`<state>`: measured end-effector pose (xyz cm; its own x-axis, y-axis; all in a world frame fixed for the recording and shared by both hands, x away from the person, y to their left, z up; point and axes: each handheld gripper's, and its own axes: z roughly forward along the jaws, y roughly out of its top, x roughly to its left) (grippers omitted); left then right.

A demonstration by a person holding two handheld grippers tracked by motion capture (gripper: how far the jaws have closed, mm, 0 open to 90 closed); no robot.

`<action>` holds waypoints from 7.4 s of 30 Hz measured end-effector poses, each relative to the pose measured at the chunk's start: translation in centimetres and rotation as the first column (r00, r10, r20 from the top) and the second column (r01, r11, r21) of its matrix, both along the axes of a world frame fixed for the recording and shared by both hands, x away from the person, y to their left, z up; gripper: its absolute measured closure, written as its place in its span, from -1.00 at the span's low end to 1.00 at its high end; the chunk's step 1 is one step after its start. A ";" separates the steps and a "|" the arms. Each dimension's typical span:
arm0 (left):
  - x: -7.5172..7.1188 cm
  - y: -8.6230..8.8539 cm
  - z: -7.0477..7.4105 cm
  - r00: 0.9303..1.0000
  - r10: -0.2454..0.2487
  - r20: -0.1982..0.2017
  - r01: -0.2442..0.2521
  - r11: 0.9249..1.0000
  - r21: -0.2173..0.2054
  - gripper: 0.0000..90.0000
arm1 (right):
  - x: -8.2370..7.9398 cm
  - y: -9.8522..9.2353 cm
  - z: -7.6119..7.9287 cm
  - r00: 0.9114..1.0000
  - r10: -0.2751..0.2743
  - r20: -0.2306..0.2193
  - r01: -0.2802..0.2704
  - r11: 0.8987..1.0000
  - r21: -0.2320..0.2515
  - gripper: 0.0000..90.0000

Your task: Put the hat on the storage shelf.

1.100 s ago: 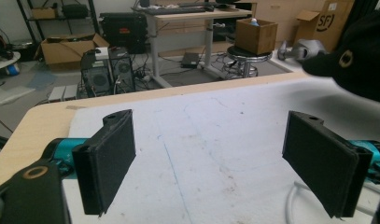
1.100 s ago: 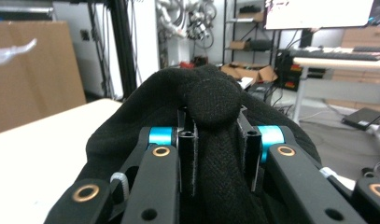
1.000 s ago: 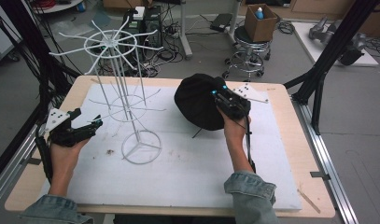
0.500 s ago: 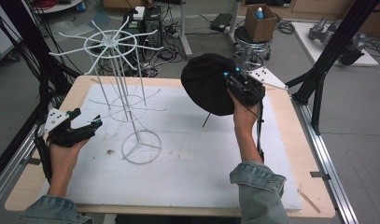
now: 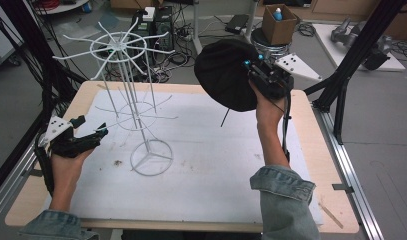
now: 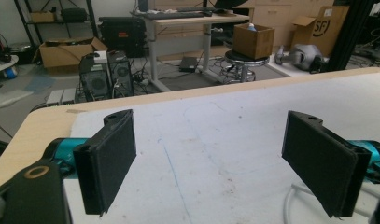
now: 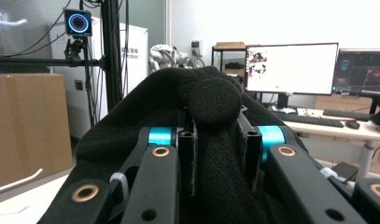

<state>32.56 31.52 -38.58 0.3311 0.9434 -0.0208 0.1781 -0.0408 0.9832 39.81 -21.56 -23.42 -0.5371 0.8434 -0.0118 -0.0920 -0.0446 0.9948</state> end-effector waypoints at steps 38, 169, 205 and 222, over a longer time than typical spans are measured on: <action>0.0 0.1 0.0 1.000 -0.004 0.002 0.004 1.000 -0.001 -0.60 | -0.2 0.4 9.9 0.980 0.157 0.120 -0.173 0.976 0.134 0.67; -0.2 0.2 0.1 1.000 -0.001 0.009 0.001 1.000 0.001 -0.61 | -2.2 6.1 2.9 0.950 0.289 -0.116 -0.280 0.956 0.088 0.42; -0.1 0.1 0.1 1.000 0.003 0.006 -0.004 1.000 0.010 -0.61 | -3.3 6.1 1.3 0.949 0.278 -0.150 -0.279 0.960 0.011 0.11; -0.2 0.1 0.1 1.000 0.005 0.005 -0.005 1.000 0.012 -0.61 | -4.6 3.5 1.0 0.970 0.217 -0.106 -0.218 0.976 0.006 0.01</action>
